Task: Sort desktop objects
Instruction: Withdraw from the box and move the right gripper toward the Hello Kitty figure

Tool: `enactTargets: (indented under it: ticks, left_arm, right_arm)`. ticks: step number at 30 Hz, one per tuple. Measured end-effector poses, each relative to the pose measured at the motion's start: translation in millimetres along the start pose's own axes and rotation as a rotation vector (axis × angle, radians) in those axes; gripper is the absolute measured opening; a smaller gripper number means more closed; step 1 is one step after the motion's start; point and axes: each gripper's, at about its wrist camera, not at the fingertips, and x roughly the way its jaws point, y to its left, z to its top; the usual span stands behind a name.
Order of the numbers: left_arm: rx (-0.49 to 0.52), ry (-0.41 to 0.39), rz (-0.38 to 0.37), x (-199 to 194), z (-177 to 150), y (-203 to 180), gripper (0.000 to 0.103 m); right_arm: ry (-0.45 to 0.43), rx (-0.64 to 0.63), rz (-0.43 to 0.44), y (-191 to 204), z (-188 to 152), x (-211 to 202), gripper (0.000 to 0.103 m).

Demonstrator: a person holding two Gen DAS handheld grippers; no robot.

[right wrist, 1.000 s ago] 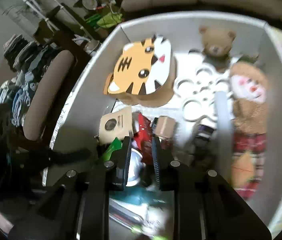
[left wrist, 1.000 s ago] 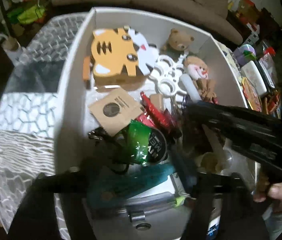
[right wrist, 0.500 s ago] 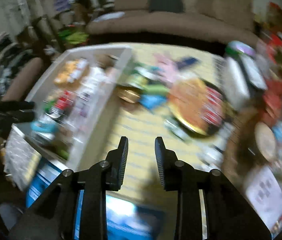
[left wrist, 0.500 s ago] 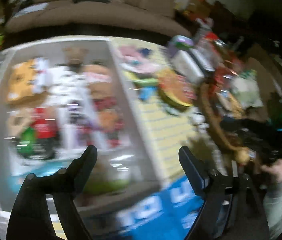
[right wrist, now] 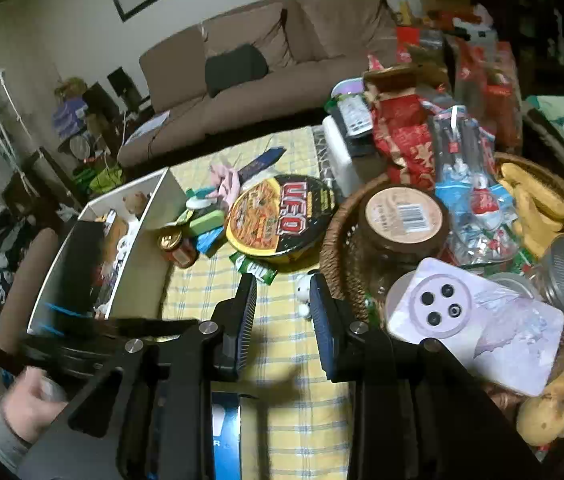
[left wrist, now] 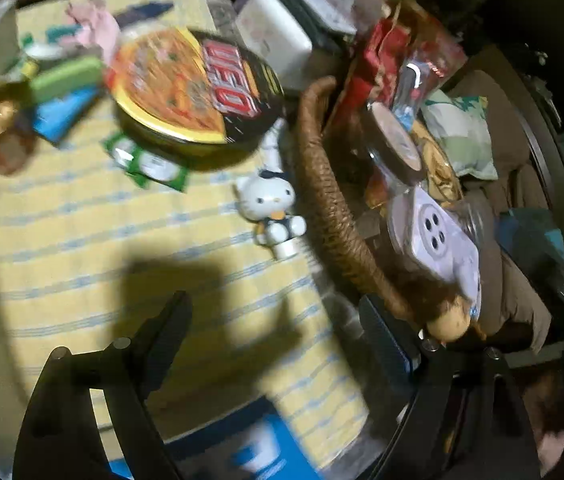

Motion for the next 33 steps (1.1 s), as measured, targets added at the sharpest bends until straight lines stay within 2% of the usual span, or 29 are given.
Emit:
enactTargets:
  ticks: [4, 8, 12, 20, 23, 27, 29, 33]
  left_arm:
    - [-0.062, 0.000, 0.012, 28.2, 8.8, -2.1, 0.087]
    - [-0.034, 0.007, 0.047, 45.4, 12.9, -7.4, 0.087]
    - [-0.004, -0.018, 0.079, 48.2, 16.2, -8.9, 0.090]
    - [-0.016, 0.009, 0.082, 45.3, 18.3, 7.5, 0.088]
    - [-0.038, -0.003, 0.028, 25.7, 17.2, 17.3, 0.088]
    - [-0.078, -0.061, -0.015, -18.2, 6.7, 33.8, 0.088]
    - [-0.093, -0.089, -0.044, -43.7, -1.8, 43.9, 0.088]
    - [-0.079, -0.141, -0.081, -88.0, -23.2, 64.8, 0.090]
  right_arm:
    - [-0.005, 0.041, 0.041, -16.1, -1.6, -0.4, 0.027]
    - [0.009, 0.073, 0.083, -30.8, -5.1, 3.0, 0.027]
    - [0.010, 0.074, 0.085, -38.4, -9.8, 1.5, 0.027]
    - [0.007, 0.061, 0.107, -38.1, -15.0, -2.8, 0.027]
    - [0.043, 0.031, 0.110, -28.9, -23.4, 8.6, 0.027]
    - [0.132, -0.054, 0.068, -5.6, -48.5, 44.5, 0.021]
    - [0.162, -0.086, 0.041, 2.4, -60.5, 63.6, 0.014]
    - [0.173, -0.068, 0.005, 2.5, -77.5, 94.8, 0.013]
